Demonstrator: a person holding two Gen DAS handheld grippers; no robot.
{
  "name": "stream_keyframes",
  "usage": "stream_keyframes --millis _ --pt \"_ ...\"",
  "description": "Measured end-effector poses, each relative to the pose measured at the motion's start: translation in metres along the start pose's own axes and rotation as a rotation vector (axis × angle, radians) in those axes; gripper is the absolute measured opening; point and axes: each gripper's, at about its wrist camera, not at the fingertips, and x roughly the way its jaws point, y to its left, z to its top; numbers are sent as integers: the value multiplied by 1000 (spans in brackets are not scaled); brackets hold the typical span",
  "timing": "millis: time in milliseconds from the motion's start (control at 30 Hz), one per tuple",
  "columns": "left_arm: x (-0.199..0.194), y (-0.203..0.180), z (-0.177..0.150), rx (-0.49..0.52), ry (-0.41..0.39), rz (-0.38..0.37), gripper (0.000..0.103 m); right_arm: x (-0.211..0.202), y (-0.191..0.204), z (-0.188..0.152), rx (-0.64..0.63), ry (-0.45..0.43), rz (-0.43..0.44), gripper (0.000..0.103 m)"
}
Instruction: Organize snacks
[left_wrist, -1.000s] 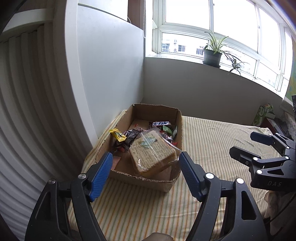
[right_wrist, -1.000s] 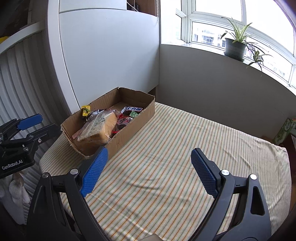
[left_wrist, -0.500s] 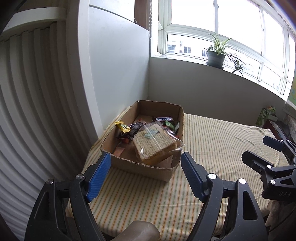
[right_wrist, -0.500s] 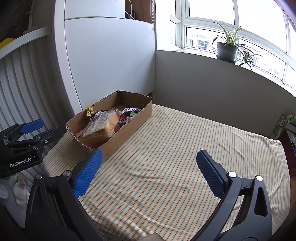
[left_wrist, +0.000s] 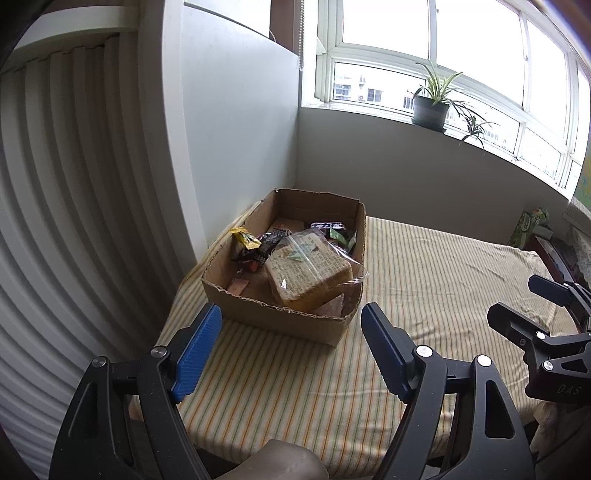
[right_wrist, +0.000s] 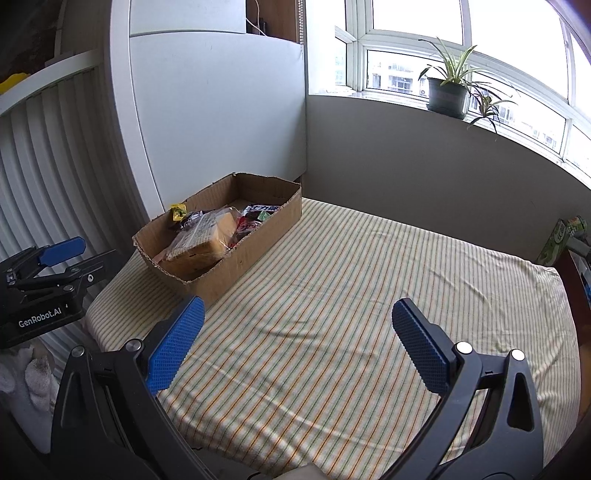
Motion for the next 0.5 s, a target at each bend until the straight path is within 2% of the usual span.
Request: stream_keyframes --millis 500 --pt "-4 -1 -2 0 -2 4 78 -1 0 -4 5 14 5 103"
